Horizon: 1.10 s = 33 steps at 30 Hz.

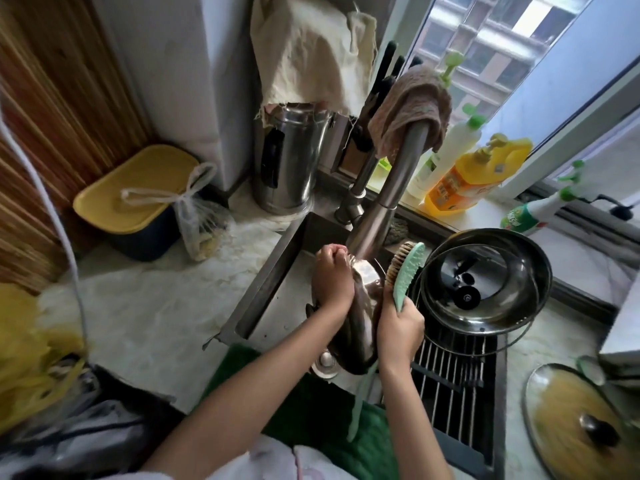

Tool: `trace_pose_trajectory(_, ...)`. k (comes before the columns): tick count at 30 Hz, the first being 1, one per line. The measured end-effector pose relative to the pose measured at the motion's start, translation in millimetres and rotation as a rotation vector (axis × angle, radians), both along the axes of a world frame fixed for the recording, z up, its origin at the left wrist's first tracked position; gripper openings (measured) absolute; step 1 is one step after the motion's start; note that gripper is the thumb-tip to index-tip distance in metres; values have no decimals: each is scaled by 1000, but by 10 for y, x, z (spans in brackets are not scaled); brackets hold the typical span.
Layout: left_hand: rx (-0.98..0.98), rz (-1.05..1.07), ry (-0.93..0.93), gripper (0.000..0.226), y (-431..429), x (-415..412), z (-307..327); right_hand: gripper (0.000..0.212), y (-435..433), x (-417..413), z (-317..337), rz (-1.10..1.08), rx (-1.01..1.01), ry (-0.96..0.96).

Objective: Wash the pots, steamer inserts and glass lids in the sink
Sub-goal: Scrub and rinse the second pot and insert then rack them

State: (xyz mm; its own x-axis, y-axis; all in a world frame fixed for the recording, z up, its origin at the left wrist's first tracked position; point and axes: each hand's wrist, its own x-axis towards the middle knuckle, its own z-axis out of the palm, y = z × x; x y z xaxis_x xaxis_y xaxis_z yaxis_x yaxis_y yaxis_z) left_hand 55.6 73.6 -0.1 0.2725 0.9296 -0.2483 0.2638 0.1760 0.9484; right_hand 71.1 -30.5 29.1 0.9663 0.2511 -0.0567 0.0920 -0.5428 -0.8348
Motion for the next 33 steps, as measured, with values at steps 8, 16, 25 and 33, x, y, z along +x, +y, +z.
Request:
trace_pose_trajectory(8,39,-8,-25,8,-27,-63,-64,38,12,-45,-90,51,-17,13)
trace_pose_trajectory(16,286,-217,142,6,-383,-24,-89,34,50,8,-192,2,-1,64)
trace_pose_trajectory(25,-31,-419,136,21,284,-21,-329,37,-237,76,-224,-181,171,406)
trace_pose_trajectory(33,-99,-421,13,40,107,-277,-616,36,-527,540,-209,-529,564,738)
